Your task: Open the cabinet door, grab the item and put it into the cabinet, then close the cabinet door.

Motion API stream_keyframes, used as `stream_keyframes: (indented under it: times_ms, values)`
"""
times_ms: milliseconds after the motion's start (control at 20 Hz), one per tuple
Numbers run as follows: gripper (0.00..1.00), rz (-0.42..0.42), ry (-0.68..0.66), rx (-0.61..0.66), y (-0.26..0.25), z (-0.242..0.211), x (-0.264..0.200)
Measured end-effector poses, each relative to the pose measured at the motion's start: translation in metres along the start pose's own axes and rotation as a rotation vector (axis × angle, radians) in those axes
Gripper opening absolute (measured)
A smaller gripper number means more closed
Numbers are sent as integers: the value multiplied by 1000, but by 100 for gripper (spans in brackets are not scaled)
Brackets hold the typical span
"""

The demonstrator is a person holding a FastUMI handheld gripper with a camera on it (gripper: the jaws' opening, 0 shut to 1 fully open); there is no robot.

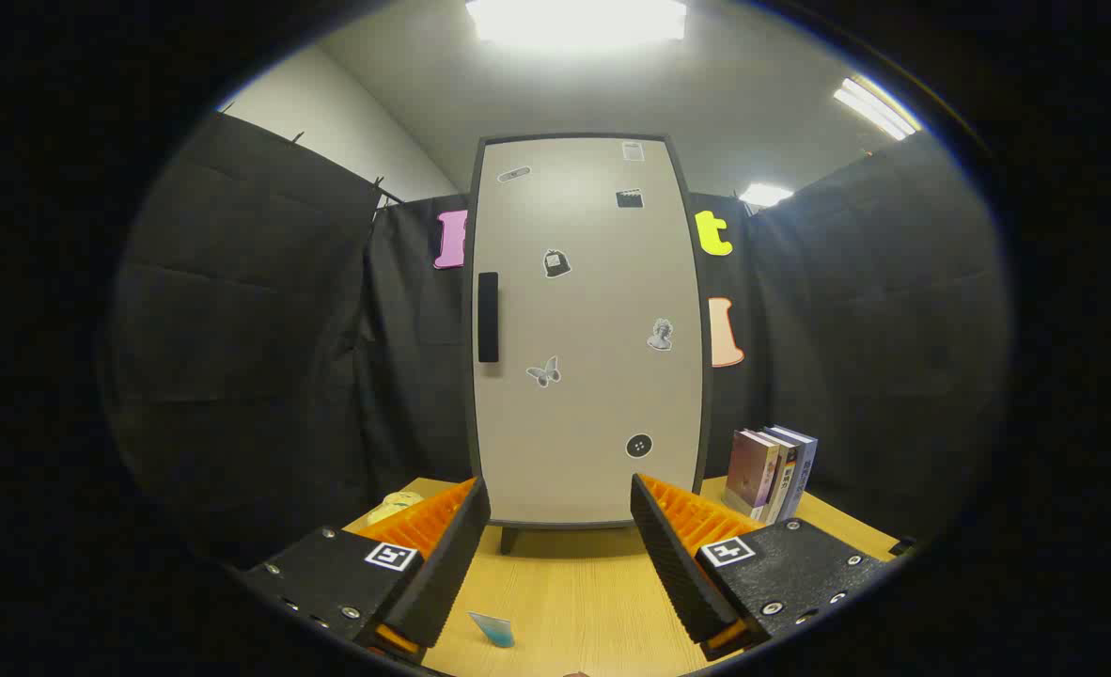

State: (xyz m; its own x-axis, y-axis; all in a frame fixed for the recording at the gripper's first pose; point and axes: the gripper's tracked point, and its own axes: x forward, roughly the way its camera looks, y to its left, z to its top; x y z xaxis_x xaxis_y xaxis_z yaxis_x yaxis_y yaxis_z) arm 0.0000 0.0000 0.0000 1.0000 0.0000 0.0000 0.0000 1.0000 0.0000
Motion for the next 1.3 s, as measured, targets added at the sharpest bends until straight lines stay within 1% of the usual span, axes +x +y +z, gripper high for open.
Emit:
stream_keyframes:
  times_ms: [400,850,1050,1300]
  values:
    - [93,-16,13,22,-3,3,-1]
    - [93,5,20,26,-5,8,3]
    - [93,8,14,34,-6,17,12]
    - [93,37,-11,30,0,46,34]
